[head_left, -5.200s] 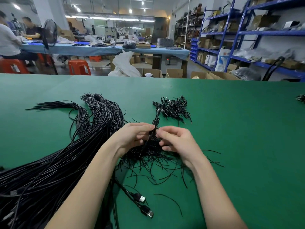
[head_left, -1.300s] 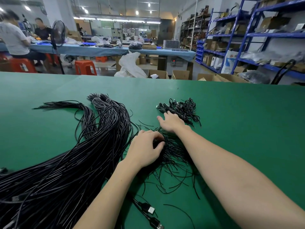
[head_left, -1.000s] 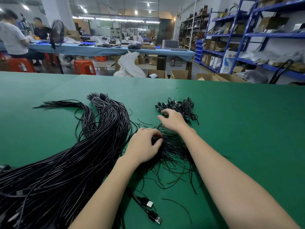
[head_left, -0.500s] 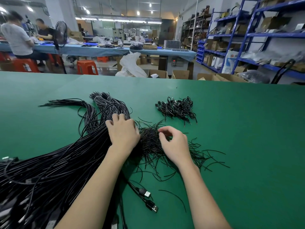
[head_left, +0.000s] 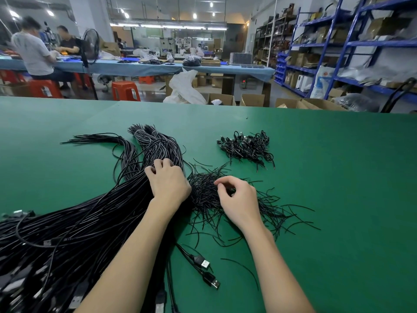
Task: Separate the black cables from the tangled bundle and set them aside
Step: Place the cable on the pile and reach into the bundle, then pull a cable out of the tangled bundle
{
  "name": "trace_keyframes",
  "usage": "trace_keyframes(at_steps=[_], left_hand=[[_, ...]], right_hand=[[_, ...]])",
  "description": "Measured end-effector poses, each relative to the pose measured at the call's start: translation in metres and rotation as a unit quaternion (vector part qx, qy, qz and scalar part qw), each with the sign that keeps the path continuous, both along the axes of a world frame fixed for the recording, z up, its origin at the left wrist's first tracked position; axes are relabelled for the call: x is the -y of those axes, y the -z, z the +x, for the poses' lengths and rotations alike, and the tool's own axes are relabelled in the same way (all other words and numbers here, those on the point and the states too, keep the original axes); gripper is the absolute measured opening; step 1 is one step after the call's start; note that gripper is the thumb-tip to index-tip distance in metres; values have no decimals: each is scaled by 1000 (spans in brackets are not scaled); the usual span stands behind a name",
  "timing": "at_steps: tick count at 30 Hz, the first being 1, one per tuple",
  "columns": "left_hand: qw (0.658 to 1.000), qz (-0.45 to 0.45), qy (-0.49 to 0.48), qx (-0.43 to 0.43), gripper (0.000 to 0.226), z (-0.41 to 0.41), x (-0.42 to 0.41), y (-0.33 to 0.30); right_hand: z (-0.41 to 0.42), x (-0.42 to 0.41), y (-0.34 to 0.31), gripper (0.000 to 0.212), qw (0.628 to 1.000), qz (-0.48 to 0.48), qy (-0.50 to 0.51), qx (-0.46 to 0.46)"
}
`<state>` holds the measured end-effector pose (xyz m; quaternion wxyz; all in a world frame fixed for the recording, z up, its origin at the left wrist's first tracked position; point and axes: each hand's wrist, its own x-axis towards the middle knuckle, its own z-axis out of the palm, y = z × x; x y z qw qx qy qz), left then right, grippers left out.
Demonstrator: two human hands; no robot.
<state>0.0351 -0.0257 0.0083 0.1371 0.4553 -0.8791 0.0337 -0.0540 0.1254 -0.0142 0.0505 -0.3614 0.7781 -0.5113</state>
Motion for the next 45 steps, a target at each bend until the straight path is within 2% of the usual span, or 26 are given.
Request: trace_keyframes(at_steps=[2,4,6,8,10,14,16,17,19,21,23,24,26,27,30,32,33,34,35,36,37,38,39,41,43,45], left_hand=[[997,52,4,-49,27,-1,0,-7],[976,165,18,-141,20,-2,1,-18],[906,324,58,-265,14,-3,2,-29],[830,425,99,-349,5,-3,-2,-40],[791,468,123,-374,3,-2,-3,-44],[752,491,206,-389,12,-2,-8,-48],[772,461,246,-363,27,-2,-10,-48],[804,430,259,-320,32,-1,-10,-46],[874,358,283,-168,34,5,-6,-40],[912,297,280,-28,28,9,0,-31],[935,237,262,-30,19,9,1,-28],[935,216,273,-67,13,8,-1,-29],[906,232,331,-129,6,6,-7,-35],[880,277,361,-133,5,5,-11,-38],[803,423,412,-81,25,6,-30,-51],[767,449,452,-72,26,4,-41,-54],[759,450,464,-79,24,3,-45,-54],[756,453,464,-90,22,2,-48,-55],[759,459,450,-103,22,2,-49,-56],[770,458,430,-111,24,3,-48,-56],[789,444,411,-107,27,3,-46,-56],[816,412,397,-87,29,2,-43,-57],[842,368,390,-61,29,2,-41,-57],[878,277,388,-37,27,-1,-41,-54],[889,229,390,-76,25,-3,-45,-53],[897,183,385,-116,26,-4,-45,-52]], right_hand=[[2,0,-3,13,1000,-13,1,-1],[5,1,-10,8,998,-39,-24,50],[10,4,-19,8,985,-35,-86,142],[17,7,-26,18,971,16,-146,187],[25,9,-30,21,957,18,-179,227],[23,5,-40,11,921,-57,-224,312],[15,-1,-49,10,903,-133,-206,353],[9,-5,-54,13,889,-187,-176,379],[-9,-17,-62,17,850,-288,-113,427],[-26,-32,-66,15,821,-338,-58,456],[-36,-44,-63,11,788,-362,-27,498],[-39,-49,-61,11,762,-377,-23,526],[-43,-53,-59,12,704,-412,-31,577],[-44,-54,-59,12,679,-428,-40,595],[-44,-51,-61,12,635,-453,-78,621],[-43,-50,-64,13,611,-467,-95,632],[-43,-50,-65,12,613,-462,-97,634],[-45,-51,-65,11,645,-435,-85,623],[-47,-52,-65,10,724,-371,-48,580],[-48,-53,-63,11,831,-268,15,487],[-50,-55,-58,14,919,-145,92,356],[-51,-58,-53,19,959,-61,174,215],[-52,-60,-51,22,973,-35,207,100],[-50,-61,-49,26,995,-29,92,-19],[-47,-58,-45,21,997,23,-51,-50],[-42,-55,-45,7,992,59,-103,-45]])
